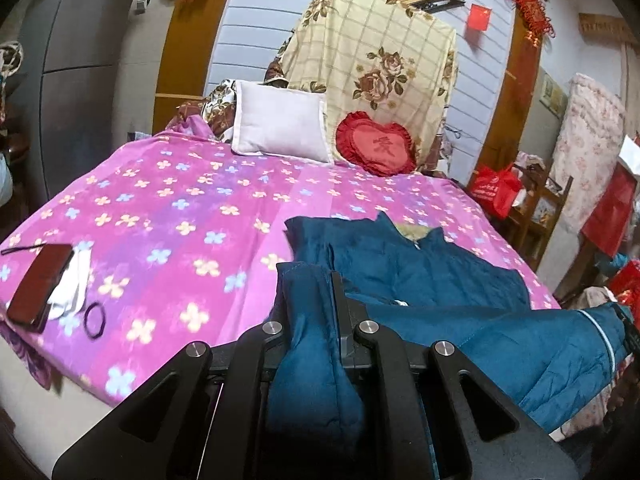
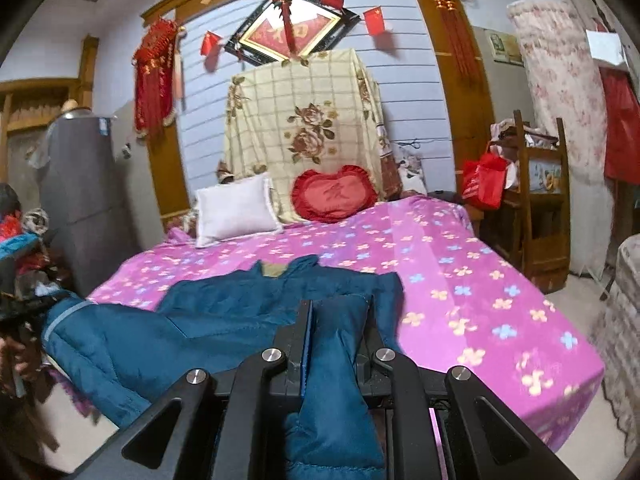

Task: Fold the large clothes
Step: 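Lift the jacket hem with both grippers and carry it toward the hood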

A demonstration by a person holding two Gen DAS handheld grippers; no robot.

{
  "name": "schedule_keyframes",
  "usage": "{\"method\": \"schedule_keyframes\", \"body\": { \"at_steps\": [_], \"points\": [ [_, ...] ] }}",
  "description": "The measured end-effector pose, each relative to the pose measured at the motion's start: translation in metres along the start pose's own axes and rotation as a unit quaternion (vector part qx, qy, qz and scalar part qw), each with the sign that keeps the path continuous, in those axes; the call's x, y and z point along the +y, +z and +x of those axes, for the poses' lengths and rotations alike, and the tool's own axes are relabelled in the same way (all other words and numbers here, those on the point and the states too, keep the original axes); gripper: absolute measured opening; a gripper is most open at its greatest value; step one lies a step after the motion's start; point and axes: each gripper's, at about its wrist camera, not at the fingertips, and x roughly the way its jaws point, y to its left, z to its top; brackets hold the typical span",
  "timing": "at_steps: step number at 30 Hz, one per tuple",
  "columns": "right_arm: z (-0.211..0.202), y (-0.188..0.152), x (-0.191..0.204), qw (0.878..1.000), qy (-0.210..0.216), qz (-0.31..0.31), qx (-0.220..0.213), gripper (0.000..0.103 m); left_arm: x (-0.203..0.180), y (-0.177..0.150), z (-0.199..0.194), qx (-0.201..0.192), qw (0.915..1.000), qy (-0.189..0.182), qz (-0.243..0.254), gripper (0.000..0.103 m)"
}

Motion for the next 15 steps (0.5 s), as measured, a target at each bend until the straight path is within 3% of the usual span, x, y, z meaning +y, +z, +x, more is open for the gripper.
{"method": "schedule_keyframes", "body": {
  "at_steps": [7,11,15],
  "points": [
    [0.077,0.028,-0.017,0.999,-0.027,0.033,-0.004,0.013,-0.009,0.038,0.049,0.000,0.9999,0.016,-0.002,0.007],
    [0.119,0.055,-0.025,0.997,-0.043,0.056,-0.025,0.013,-0.023,0.074,0.075,-0.025,0.9993,0.027,0.012,0.007],
    [0.156,0.079,-0.036,0.995,-0.042,0.081,-0.044,0.013,-0.032,0.106,0.121,-0.026,0.9984,0.047,0.018,0.007]
  ]
}}
